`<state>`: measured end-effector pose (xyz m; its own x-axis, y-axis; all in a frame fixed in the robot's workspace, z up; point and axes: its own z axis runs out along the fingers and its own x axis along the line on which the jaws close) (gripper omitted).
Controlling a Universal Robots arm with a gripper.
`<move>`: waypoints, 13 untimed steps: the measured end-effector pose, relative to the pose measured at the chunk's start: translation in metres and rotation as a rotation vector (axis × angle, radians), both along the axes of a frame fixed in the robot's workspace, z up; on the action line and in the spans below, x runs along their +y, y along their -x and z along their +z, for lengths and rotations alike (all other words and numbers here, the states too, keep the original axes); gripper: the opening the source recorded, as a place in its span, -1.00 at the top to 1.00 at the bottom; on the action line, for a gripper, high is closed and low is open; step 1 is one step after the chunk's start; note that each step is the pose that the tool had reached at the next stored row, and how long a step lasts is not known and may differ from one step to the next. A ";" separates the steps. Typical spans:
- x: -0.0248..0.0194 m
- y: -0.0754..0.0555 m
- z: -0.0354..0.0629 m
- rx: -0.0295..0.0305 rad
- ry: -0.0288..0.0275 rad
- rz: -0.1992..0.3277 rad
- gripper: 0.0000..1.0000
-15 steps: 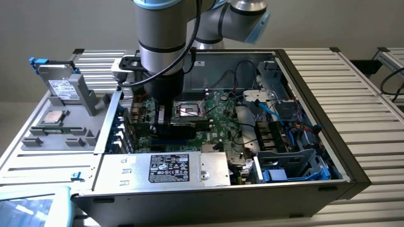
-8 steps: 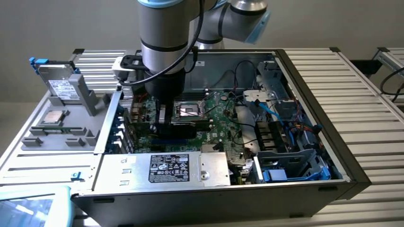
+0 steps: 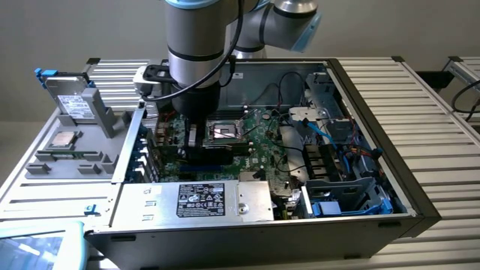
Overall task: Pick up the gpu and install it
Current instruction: 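Insert the gpu into the slot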
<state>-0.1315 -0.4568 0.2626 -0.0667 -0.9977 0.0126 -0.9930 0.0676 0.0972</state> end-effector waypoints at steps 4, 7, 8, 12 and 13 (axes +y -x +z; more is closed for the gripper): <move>-0.0002 0.000 0.0000 0.0000 -0.0002 0.000 0.44; -0.0002 0.000 0.0001 0.0003 -0.0003 0.000 0.44; -0.0004 0.000 0.0004 0.0007 -0.0003 0.000 0.44; -0.0045 0.000 0.0006 0.0008 -0.0002 0.000 0.44; -0.0050 0.000 0.0007 0.0009 -0.0002 0.000 0.44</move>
